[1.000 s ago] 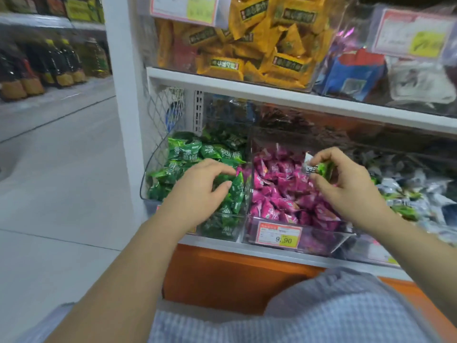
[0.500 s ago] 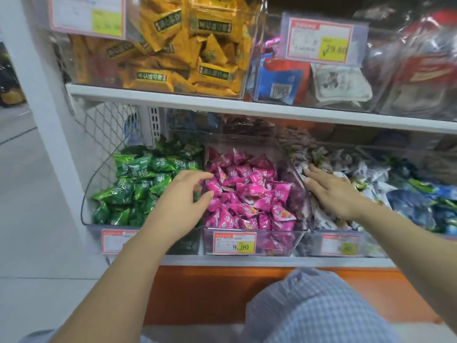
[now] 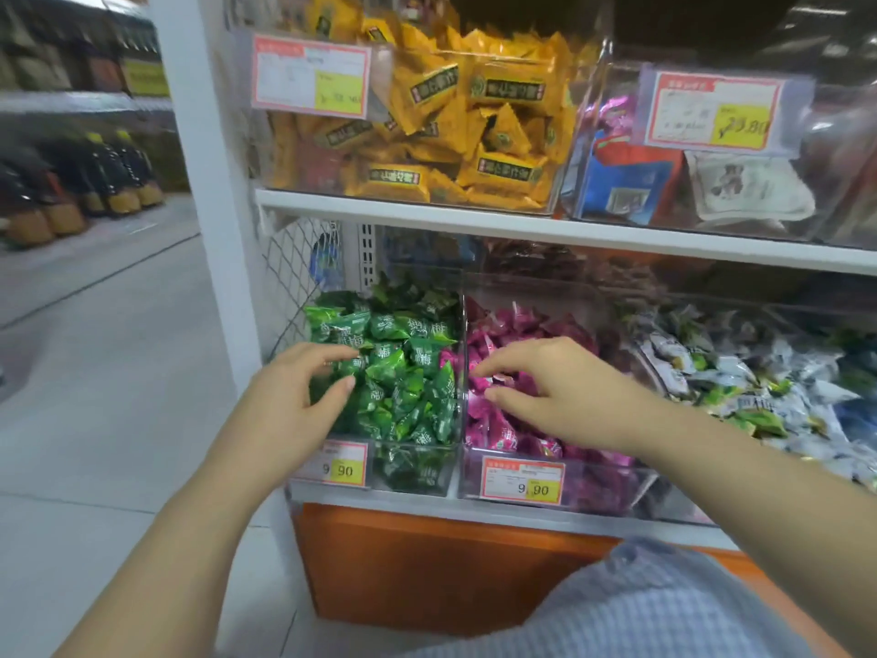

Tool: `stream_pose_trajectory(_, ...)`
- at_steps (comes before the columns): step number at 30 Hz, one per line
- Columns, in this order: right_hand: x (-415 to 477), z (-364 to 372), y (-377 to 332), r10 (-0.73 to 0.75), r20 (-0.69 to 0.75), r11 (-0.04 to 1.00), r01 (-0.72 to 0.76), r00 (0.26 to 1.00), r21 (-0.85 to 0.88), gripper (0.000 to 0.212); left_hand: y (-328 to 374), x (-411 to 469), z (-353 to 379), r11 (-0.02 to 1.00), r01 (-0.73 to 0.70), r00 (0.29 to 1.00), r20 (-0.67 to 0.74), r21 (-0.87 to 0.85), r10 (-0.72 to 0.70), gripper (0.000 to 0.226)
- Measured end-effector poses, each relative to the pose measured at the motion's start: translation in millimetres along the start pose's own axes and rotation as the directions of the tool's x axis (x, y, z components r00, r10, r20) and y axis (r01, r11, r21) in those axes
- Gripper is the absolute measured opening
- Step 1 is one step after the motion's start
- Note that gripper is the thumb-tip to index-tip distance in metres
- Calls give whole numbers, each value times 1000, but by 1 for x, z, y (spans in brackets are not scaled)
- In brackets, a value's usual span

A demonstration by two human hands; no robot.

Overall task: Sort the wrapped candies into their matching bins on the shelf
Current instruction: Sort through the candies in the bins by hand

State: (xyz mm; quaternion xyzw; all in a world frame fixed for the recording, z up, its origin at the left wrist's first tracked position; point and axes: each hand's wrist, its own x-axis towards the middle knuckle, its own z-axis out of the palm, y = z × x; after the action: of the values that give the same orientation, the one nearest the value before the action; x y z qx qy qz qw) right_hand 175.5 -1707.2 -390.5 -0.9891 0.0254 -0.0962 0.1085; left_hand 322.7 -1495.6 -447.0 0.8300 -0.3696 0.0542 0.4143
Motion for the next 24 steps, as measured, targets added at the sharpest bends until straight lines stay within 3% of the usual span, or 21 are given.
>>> stream_pose_trajectory(5, 32, 13, -33, -71, 111, 980, 49, 991, 194, 31, -24, -12, -21, 997, 70, 996, -60, -35, -72, 25)
stream_pose_trajectory(8, 52, 25, -55, -135, 312, 969, 59, 941, 240, 57, -37, -18, -32, 994, 106, 993, -48, -6, -106, 23)
stream_pose_trajectory(10, 65, 38, -67, -173, 431, 977, 100, 886, 188, 71, -43, -20, -37, 992, 121, 992, -24, 21, -121, 22)
stream_pose_trajectory(13, 83, 54, -77, -222, 518, 974, 206, 826, 89, 73, -44, -20, -42, 991, 129, 992, -6, 34, -129, 21)
stream_pose_trajectory(18, 106, 65, -79, -161, 717, 973, 233, 678, -2, 85, -45, -17, -42, 990, 140, 990, 12, 24, -140, 21)
stream_pose_trajectory(21, 111, 55, -70, -99, 760, 966, 246, 642, -82, 82, -49, -15, -41, 986, 168, 985, 24, 8, -168, 20)
stream_pose_trajectory(24, 108, 40, -56, 6, 759, 943, 248, 651, -220, 81, -50, -14, -40, 983, 183, 982, 46, 6, -183, 18)
